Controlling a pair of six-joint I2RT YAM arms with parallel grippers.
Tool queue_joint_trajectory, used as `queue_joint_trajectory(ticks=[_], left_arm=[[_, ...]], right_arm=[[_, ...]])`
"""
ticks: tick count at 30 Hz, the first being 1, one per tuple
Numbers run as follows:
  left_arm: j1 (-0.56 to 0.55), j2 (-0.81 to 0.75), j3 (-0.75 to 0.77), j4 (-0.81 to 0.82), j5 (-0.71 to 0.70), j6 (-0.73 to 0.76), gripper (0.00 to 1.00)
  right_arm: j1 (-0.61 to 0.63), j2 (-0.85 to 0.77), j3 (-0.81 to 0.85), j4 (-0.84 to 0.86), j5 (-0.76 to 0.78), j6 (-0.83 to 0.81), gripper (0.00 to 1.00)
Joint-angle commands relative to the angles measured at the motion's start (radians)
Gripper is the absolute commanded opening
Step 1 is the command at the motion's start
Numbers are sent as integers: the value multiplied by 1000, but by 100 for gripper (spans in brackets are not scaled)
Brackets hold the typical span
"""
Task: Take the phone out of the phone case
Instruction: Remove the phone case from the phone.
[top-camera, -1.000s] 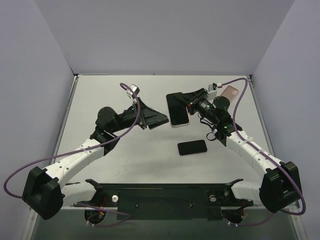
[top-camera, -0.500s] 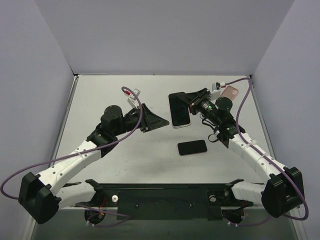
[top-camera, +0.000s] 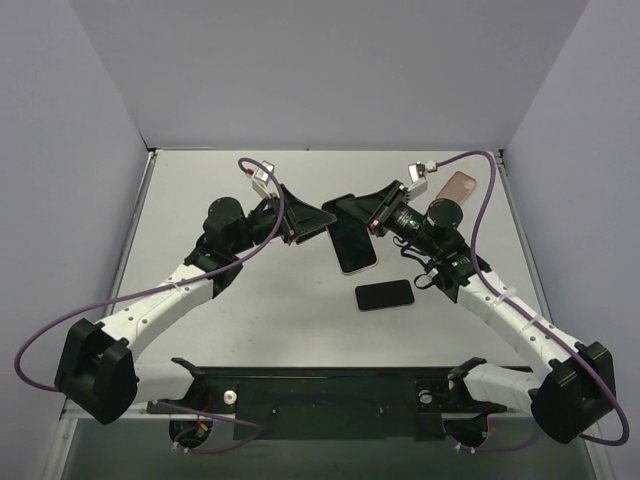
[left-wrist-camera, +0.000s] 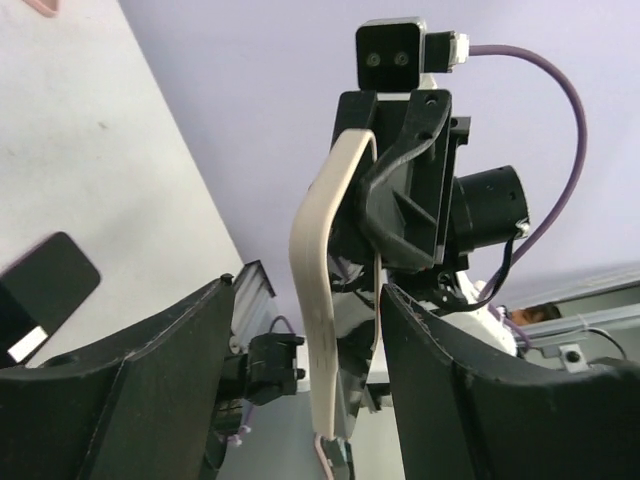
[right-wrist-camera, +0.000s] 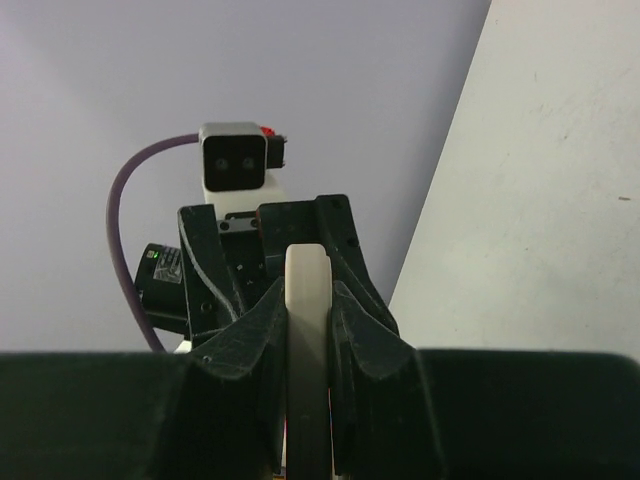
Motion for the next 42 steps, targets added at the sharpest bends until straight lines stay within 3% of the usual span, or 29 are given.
queue_joint_trajectory(ticks=[1,3,6,11,13,14,16,19,23,30,38,40,42], left_arm=[[-1,37,20,277,67,-135,68],[-3,45,25,278,72,-134,59],[3,45,23,280,89,-123,33],[13,37,20,281,122,-106,4],[32,30,17,283,147,-97,0],[52,22,20,281,170,-92,0],[94,11,29,278,225,-94,0],[166,5,61,208,314,-94,0],[198,27,108,212,414,-124,0],[218,37,100,324,434,-244,0],[232,27,123,307,417,-282,0],[233,27,129,304,415,-284,0],[233,22,131,294,411,-279,0]], right_arm=[[38,-28,76,97,-10,-43,0],[50,-31,78,102,-7,-49,0],[61,-33,87,82,-4,-63,0],[60,-41,108,-6,-13,-104,1],[41,-47,151,-147,-45,-178,18],[32,-54,188,-251,-54,-207,36],[-3,-64,248,-480,-93,-343,53],[-43,-65,282,-643,-261,-506,61],[-2,-57,248,-610,-476,-526,58],[55,-33,247,-613,-510,-563,53],[113,-11,240,-608,-564,-588,37],[119,-10,239,-608,-562,-586,26],[126,-5,237,-608,-565,-585,24]])
